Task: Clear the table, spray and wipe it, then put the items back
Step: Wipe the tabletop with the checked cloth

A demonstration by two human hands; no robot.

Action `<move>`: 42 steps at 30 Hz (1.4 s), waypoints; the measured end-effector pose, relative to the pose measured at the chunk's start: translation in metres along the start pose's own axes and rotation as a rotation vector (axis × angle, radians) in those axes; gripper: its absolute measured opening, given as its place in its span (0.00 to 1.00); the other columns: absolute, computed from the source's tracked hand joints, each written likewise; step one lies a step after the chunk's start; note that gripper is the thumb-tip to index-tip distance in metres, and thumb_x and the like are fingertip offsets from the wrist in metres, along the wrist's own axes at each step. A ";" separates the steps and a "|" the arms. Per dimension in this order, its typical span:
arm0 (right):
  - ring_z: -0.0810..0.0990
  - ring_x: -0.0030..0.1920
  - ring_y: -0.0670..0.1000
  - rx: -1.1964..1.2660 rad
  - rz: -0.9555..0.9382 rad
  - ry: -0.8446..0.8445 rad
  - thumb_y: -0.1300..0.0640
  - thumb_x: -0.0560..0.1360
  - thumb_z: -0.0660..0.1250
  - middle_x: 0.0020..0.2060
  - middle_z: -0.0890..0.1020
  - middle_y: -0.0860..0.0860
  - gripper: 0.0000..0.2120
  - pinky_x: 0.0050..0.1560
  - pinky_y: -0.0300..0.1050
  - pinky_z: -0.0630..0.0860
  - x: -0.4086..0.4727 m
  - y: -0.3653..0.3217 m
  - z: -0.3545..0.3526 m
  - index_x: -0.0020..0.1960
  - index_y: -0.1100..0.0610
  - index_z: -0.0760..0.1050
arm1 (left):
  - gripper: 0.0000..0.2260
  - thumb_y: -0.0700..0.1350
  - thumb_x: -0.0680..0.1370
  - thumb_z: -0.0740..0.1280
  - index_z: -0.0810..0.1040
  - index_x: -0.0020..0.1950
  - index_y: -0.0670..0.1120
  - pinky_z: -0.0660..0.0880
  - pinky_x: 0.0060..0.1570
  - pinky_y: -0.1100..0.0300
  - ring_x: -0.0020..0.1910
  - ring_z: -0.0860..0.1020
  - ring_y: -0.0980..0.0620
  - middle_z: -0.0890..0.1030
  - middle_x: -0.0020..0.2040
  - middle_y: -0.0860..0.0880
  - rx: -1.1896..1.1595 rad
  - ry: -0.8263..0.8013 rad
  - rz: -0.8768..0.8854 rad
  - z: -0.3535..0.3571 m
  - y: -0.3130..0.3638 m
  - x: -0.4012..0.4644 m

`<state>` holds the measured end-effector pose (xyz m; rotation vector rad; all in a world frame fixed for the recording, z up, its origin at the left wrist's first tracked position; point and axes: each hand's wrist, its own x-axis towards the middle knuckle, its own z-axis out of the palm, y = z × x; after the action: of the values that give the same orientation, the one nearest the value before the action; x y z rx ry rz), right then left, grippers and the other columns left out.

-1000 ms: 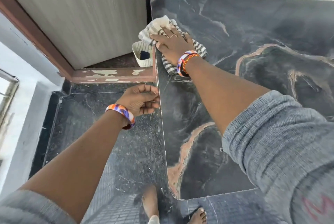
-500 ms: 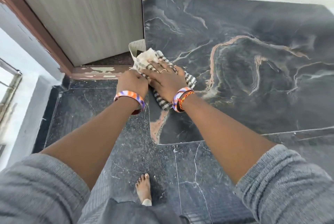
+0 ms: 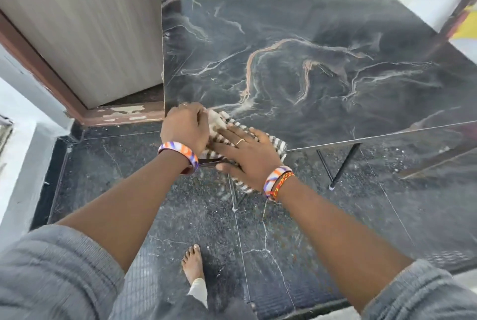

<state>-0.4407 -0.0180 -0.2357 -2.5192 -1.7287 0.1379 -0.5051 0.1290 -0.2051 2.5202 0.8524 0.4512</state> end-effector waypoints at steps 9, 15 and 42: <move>0.52 0.76 0.48 0.036 0.616 0.052 0.36 0.74 0.43 0.76 0.58 0.44 0.28 0.70 0.54 0.53 -0.073 0.126 -0.019 0.73 0.37 0.57 | 0.13 0.44 0.79 0.56 0.79 0.54 0.42 0.73 0.54 0.48 0.54 0.76 0.37 0.81 0.53 0.38 0.006 0.015 0.025 0.009 0.014 0.000; 0.50 0.77 0.52 0.075 0.279 0.004 0.44 0.81 0.47 0.77 0.52 0.46 0.21 0.66 0.57 0.56 -0.024 0.036 -0.017 0.73 0.37 0.56 | 0.14 0.44 0.79 0.56 0.79 0.55 0.43 0.74 0.55 0.48 0.56 0.76 0.37 0.80 0.55 0.39 -0.036 -0.018 -0.072 0.013 0.014 0.014; 0.43 0.77 0.53 0.199 1.550 0.175 0.49 0.80 0.46 0.77 0.51 0.47 0.24 0.73 0.65 0.38 -0.091 0.322 -0.046 0.76 0.42 0.50 | 0.12 0.42 0.75 0.60 0.81 0.54 0.44 0.72 0.56 0.54 0.55 0.78 0.41 0.83 0.54 0.43 -0.044 -0.257 0.287 0.115 0.148 0.172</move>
<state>-0.1692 -0.2193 -0.2257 -2.8560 0.5348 0.1372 -0.2523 0.0978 -0.2009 2.5947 0.3835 0.2232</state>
